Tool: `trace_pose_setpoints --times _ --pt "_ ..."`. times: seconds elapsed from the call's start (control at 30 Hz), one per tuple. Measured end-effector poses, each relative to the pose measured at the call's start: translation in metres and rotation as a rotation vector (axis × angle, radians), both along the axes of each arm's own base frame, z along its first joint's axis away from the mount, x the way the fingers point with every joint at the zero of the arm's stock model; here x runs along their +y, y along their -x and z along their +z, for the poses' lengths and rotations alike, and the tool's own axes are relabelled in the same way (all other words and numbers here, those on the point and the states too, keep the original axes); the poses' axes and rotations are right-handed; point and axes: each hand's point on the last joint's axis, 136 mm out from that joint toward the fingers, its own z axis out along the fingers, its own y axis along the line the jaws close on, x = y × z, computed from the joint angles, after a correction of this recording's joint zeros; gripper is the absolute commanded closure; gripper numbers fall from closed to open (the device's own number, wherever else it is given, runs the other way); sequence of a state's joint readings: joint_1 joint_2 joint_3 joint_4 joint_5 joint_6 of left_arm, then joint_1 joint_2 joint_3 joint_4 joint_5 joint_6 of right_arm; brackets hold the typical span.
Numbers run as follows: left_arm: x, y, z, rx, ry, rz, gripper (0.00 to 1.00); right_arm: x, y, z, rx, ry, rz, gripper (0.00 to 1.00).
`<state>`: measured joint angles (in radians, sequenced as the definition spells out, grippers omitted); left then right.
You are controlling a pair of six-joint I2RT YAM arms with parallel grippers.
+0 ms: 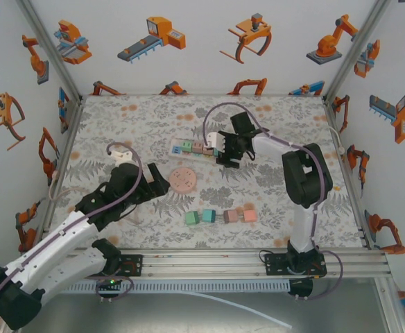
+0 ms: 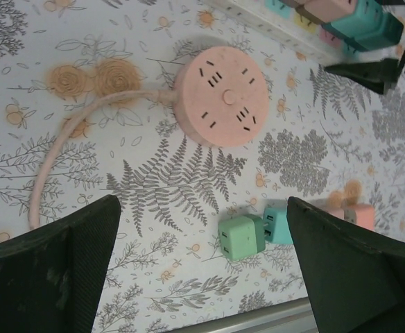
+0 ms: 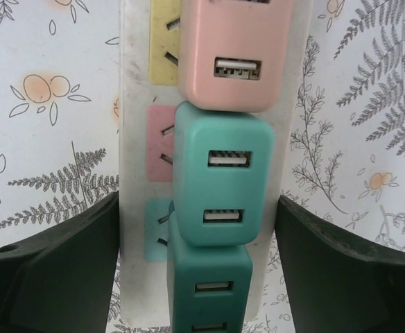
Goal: Pull the plug off the socket
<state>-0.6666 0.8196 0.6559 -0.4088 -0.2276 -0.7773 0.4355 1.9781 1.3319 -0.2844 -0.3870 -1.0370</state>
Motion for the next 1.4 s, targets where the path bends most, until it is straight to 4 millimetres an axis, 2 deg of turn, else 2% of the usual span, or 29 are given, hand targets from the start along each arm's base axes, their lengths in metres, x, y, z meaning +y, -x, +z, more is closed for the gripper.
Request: trace_pose_setpoints --times 0.13,0.23,0.3,0.4,0.53,0.67,0.77,0.9,1.03,1.13,1.2,1.27,1.4 --pt "0.009 -0.019 0.0 0.072 0.014 0.024 0.01 0.003 0.004 0.004 -0.049 -0.029 -0.003 0.11" --pt "0.009 -0.047 0.017 0.091 0.031 0.001 0.03 0.003 0.009 0.01 -0.078 -0.054 -0.012 0.09" --pt "0.008 -0.068 0.033 0.081 0.044 -0.019 0.03 0.002 0.012 0.023 -0.109 -0.08 -0.023 0.09" --pt "0.007 -0.095 0.05 0.065 0.061 -0.052 0.05 0.002 0.014 0.054 -0.176 -0.144 -0.038 0.08" --pt "-0.004 -0.125 0.058 0.057 0.049 -0.108 0.14 0.005 0.018 0.108 -0.279 -0.261 -0.058 0.08" --pt "-0.019 -0.154 0.049 0.063 0.031 -0.166 0.19 0.006 0.021 0.155 -0.354 -0.391 -0.088 0.08" --pt "-0.029 -0.177 0.033 0.086 0.013 -0.198 0.19 0.002 0.02 0.171 -0.364 -0.469 -0.117 0.08" --pt "-0.038 -0.196 -0.002 0.144 -0.02 -0.24 0.19 -0.015 0.016 0.163 -0.323 -0.503 -0.163 0.09" --pt "-0.041 -0.198 -0.039 0.22 -0.046 -0.272 0.18 -0.034 0.015 0.147 -0.247 -0.52 -0.179 0.14" --pt "-0.044 -0.198 -0.053 0.247 -0.047 -0.288 0.18 -0.045 0.012 0.13 -0.19 -0.509 -0.186 0.18" --pt "-0.047 -0.198 -0.059 0.268 -0.039 -0.299 0.19 -0.044 0.012 0.113 -0.131 -0.481 -0.174 0.2" --pt "-0.051 -0.203 -0.067 0.291 -0.027 -0.302 0.23 -0.041 0.012 0.094 -0.064 -0.443 -0.155 0.22" --pt "-0.054 -0.209 -0.08 0.33 -0.009 -0.278 0.39 -0.04 0.013 0.069 0.014 -0.39 -0.143 0.26"
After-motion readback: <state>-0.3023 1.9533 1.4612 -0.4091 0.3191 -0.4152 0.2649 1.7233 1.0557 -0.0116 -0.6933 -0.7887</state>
